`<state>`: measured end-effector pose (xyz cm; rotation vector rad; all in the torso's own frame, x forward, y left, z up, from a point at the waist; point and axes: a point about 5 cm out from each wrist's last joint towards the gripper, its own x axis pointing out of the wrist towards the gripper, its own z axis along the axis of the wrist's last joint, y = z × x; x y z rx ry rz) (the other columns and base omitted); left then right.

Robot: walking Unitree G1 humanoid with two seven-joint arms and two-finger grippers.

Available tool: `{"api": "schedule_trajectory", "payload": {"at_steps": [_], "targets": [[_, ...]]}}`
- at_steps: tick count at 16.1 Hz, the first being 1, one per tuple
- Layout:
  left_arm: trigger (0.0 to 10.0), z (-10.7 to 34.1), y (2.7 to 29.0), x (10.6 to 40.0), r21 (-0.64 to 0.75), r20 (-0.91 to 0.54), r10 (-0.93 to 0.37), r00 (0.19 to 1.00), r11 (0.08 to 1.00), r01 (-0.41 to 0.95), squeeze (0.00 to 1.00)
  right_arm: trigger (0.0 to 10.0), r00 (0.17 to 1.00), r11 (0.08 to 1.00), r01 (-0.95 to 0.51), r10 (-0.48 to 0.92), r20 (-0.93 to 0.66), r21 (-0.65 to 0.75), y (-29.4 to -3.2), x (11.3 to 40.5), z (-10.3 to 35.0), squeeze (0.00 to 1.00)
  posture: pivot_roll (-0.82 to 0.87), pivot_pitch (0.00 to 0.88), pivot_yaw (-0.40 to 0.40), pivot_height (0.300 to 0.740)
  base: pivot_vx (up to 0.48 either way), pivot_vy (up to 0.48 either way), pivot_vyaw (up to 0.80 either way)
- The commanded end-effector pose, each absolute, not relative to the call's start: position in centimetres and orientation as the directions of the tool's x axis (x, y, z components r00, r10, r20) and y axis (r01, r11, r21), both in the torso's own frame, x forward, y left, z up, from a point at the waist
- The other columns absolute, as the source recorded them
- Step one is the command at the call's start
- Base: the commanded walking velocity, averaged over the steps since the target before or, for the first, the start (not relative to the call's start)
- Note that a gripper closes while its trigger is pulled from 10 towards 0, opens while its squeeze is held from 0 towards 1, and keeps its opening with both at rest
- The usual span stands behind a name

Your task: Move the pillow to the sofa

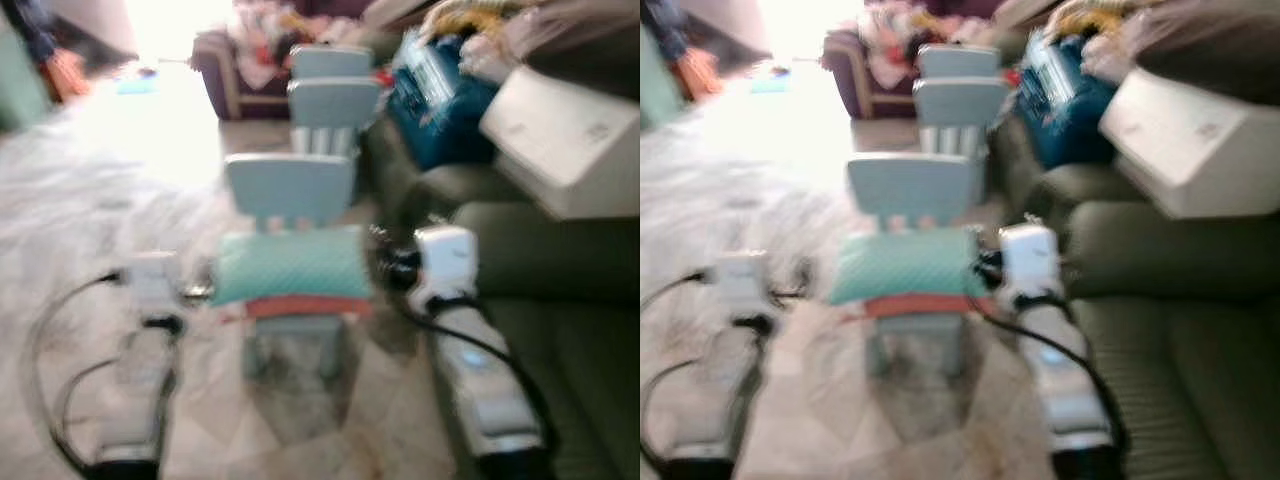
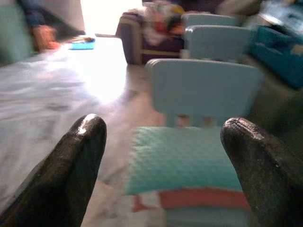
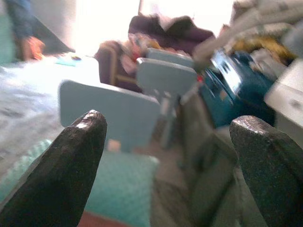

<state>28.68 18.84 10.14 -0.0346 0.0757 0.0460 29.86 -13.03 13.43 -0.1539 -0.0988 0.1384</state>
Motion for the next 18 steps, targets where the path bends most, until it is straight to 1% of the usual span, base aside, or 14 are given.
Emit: {"api": "schedule_trajectory", "payload": {"at_steps": [1, 2, 5, 7, 8, 10, 13, 14, 15, 16, 18], "targets": [[10.0, 10.8, 19.4, 28.8, -0.003, -0.046, 0.045, 0.998, 0.999, -0.045, 0.00, 10.0, 0.981, 0.980, -0.134, 0.152, 0.118, -0.149, -12.7, 30.0, 14.1, 0.00, -0.02, 0.061, -0.042, 0.740, 0.000, 0.000, 0.00], [10.0, 10.8, 19.3, 28.8, 0.016, -0.043, 0.040, 0.998, 0.999, -0.039, 0.00, 10.0, 0.981, 0.980, -0.134, 0.152, 0.118, -0.149, -12.6, 29.9, 14.1, 0.00, -0.02, 0.061, -0.041, 0.740, 0.000, 0.000, 0.00], [10.0, 10.7, 19.6, 28.7, -0.016, -0.045, 0.066, 0.997, 0.998, -0.067, 0.00, 10.0, 0.981, 0.980, -0.135, 0.153, 0.119, -0.147, -12.6, 30.0, 14.1, 0.00, -0.02, 0.057, -0.040, 0.740, 0.000, 0.000, 0.00], [10.0, 10.5, 20.2, 28.8, -0.060, -0.069, 0.115, 0.991, 0.991, -0.119, 0.00, 10.0, 0.981, 0.980, -0.136, 0.154, 0.121, -0.147, -12.6, 30.0, 14.2, 0.00, -0.02, 0.054, -0.041, 0.740, 0.000, 0.000, 0.00], [10.0, 10.2, 20.3, 28.8, -0.065, -0.112, 0.138, 0.984, 0.987, -0.146, 0.00, 10.0, 0.980, 0.980, -0.136, 0.155, 0.123, -0.148, -12.6, 30.1, 14.2, 0.00, -0.02, 0.053, -0.041, 0.740, 0.000, 0.000, 0.00], [10.0, 10.1, 20.1, 28.9, -0.088, -0.132, 0.113, 0.985, 0.988, -0.125, 0.00, 10.0, 0.980, 0.979, -0.137, 0.156, 0.123, -0.149, -12.5, 30.1, 14.2, 0.00, -0.02, 0.051, -0.041, 0.740, 0.000, 0.000, 0.00], [10.0, 10.7, 19.7, 29.0, -0.089, -0.068, 0.031, 0.997, 0.995, -0.037, 0.00, 10.0, 0.979, 0.979, -0.141, 0.161, 0.128, -0.149, -12.4, 30.4, 14.4, 0.00, -0.01, 0.047, -0.043, 0.740, 0.000, 0.000, 0.00], [10.0, 10.7, 19.7, 29.0, -0.094, -0.067, 0.027, 0.997, 0.995, -0.034, 0.00, 10.0, 0.979, 0.979, -0.142, 0.161, 0.128, -0.149, -12.4, 30.4, 14.4, 0.00, -0.01, 0.047, -0.043, 0.740, 0.000, 0.000, 0.00], [10.0, 11.5, 19.9, 29.4, -0.093, -0.008, 0.022, 1.000, 0.995, -0.023, 0.00, 10.0, 0.978, 0.978, -0.142, 0.162, 0.133, -0.150, -12.4, 30.6, 14.6, 0.00, -0.01, 0.047, -0.045, 0.740, 0.000, 0.000, 0.00], [10.0, 11.5, 20.2, 29.5, -0.077, -0.013, 0.036, 0.999, 0.996, -0.037, 0.00, 10.0, 0.978, 0.979, -0.141, 0.162, 0.134, -0.149, -12.4, 30.6, 14.6, 0.00, -0.01, 0.046, -0.046, 0.740, 0.000, 0.000, 0.00], [10.0, 11.6, 20.5, 29.8, -0.106, -0.008, 0.057, 0.998, 0.993, -0.058, 0.00, 10.0, 0.977, 0.979, -0.142, 0.162, 0.135, -0.149, -12.4, 30.7, 14.6, 0.00, -0.01, 0.041, -0.046, 0.740, 0.000, 0.000, 0.00]]}}
